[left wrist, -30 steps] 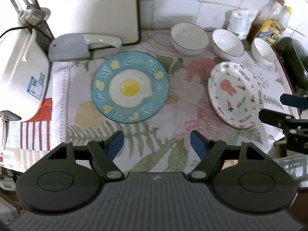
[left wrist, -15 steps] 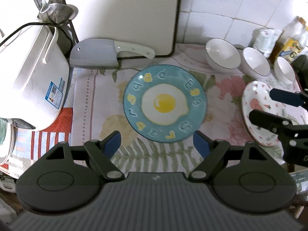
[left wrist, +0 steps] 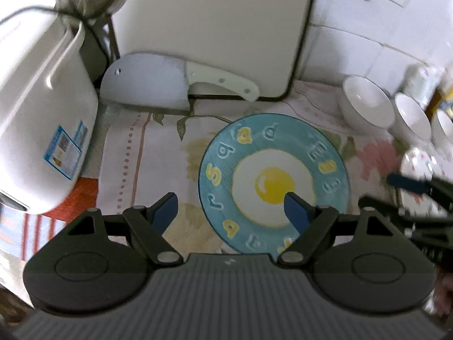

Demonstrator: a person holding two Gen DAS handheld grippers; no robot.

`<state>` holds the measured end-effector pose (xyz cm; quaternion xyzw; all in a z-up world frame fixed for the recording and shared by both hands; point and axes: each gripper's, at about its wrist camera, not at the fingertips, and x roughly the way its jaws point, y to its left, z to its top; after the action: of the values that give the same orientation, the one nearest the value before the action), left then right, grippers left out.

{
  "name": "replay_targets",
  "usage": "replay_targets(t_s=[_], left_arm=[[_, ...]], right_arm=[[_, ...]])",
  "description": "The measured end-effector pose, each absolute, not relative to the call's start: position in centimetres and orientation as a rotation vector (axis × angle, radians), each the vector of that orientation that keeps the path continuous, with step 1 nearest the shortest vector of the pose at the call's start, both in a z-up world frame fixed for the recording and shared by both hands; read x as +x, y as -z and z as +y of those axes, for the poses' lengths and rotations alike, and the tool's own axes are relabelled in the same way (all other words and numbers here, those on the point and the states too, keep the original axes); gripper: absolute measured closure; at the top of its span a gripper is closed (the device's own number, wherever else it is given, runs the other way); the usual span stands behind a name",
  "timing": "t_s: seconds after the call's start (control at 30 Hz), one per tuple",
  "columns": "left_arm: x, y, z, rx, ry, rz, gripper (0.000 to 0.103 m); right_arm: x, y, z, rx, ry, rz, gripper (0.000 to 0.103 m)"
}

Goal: Organize plates and bowls

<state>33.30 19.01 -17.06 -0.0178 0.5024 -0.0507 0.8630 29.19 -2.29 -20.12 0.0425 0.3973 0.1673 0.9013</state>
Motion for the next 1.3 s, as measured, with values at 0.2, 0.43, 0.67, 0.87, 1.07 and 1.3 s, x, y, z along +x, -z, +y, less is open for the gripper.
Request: replay_targets(t_s=[0.2,0.43,0.67,0.87,1.07,1.3], left_arm=[[35.0,20.9,20.5,-0.098,0.055,1.051,0.025],[35.3,23.6,21.5,-0.160,0.054,1.090,0.042],[35.1,24.9,21.5,-0.174,0.078,1.117,0.067],[34.5,25.0,21.4,-0.233,0.079,1.105,0.078],[34.3,24.9,21.1,-0.229,0.059,1.106,0.078],[34.9,24.6,20.4,-0.192,0.074,1.139,0.078]], right_arm=[[30.2,23.2,-2.2,0.180,-0.311,0.856,0.028],[30.7,24.6,-1.6,0.250,-0.311,0.872,0.031],[31.0,25.6,-1.2,0.268,-0.299,0.883,0.047],[31.2,26.9,-1.3,0.317,-0.283,0.916,0.065],[31.7,27.0,-1.7,0.329,-0.260,0.942,0.079],[32.5,26.2,-1.6,0.292,-0.263,1.012,0.079]])
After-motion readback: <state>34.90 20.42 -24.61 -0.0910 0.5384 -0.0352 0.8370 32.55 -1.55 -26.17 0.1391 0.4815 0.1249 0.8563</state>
